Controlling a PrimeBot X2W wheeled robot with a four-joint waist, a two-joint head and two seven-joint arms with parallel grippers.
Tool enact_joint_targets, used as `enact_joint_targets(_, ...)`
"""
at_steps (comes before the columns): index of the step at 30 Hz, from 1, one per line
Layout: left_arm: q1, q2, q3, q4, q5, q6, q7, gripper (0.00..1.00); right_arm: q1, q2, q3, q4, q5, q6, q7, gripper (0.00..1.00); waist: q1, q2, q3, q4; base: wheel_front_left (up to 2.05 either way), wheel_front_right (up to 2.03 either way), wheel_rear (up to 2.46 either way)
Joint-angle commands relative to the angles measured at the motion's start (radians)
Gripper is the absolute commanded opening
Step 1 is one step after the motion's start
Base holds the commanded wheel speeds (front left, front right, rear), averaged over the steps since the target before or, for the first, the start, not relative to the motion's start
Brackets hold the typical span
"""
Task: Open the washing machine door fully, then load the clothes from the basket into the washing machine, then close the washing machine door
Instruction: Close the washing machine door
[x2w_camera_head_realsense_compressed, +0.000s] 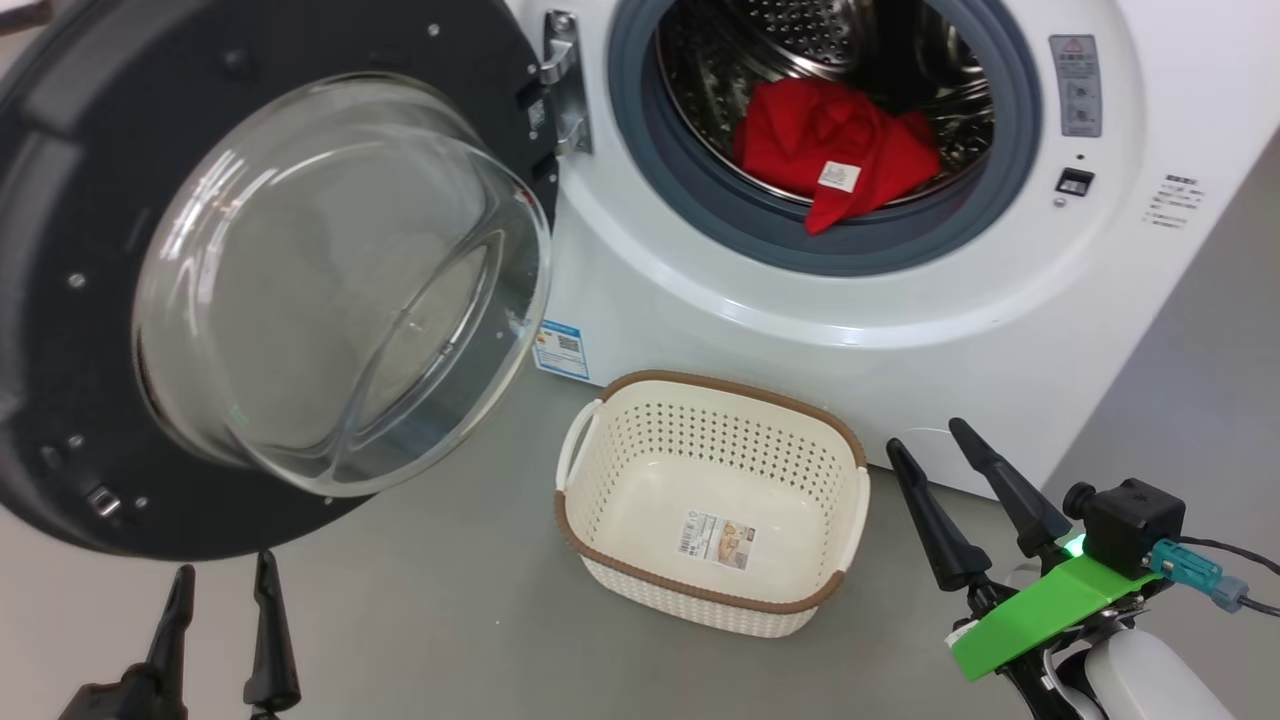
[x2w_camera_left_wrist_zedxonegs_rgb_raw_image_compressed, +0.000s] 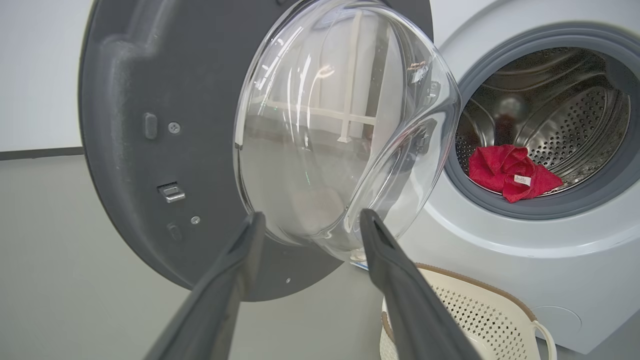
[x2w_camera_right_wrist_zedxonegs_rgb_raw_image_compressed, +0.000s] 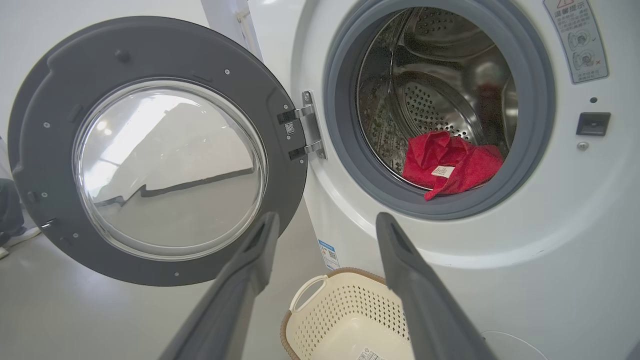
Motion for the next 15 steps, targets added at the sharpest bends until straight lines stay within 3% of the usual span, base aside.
enact_joint_targets(1,-0.011,0.012,0.036,-0.028,0.009,0.008,-0.008,1.0,0.012,-0.008,0.019,-0.021,0.007,0.002,-0.005,1.0,0.0,0.0,-0.003,0.021,0.0,0.0,0.0)
enact_joint_targets(15,0.001,0.012,0.047,-0.032,0.002,0.013,-0.008,1.0,0.011,-0.005,0.035,-0.014,0.012,0.002,-0.005,1.0,0.0,0.0,-0.015,0.071,0.0,0.0,0.0)
